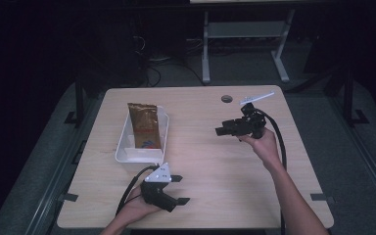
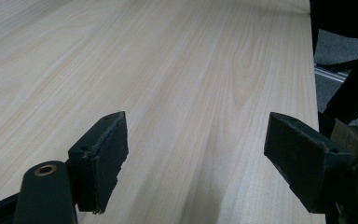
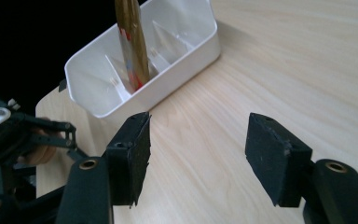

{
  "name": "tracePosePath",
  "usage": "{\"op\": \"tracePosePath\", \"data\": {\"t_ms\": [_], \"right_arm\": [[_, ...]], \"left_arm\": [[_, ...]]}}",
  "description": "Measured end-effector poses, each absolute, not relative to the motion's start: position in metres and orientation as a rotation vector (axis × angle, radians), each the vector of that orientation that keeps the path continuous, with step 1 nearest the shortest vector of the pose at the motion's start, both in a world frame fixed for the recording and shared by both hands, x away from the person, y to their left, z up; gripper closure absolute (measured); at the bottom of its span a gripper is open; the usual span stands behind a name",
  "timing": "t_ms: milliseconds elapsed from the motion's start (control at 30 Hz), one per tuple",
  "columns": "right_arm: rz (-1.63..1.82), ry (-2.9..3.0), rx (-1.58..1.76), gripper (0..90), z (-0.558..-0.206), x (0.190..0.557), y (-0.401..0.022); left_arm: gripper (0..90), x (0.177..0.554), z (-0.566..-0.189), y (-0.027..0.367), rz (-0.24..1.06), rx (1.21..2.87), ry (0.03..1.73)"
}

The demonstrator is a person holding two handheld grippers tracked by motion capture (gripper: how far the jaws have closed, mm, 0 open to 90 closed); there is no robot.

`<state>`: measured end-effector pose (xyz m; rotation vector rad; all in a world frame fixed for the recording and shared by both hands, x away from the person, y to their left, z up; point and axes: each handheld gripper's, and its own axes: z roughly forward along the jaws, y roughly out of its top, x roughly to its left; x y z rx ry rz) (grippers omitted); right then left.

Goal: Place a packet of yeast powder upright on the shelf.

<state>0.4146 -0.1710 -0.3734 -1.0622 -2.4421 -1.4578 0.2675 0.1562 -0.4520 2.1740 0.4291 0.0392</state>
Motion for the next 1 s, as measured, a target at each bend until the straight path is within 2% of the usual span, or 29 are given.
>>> {"op": "tracePosePath", "data": {"t_ms": [1000], "right_arm": [[-1.442,-2.392,-1.199,37.5,-0.405,0.373,-0.234]], "left_arm": [[20.7,0.270,-0.453,0.156,0.029,2.165,0.448]]}}
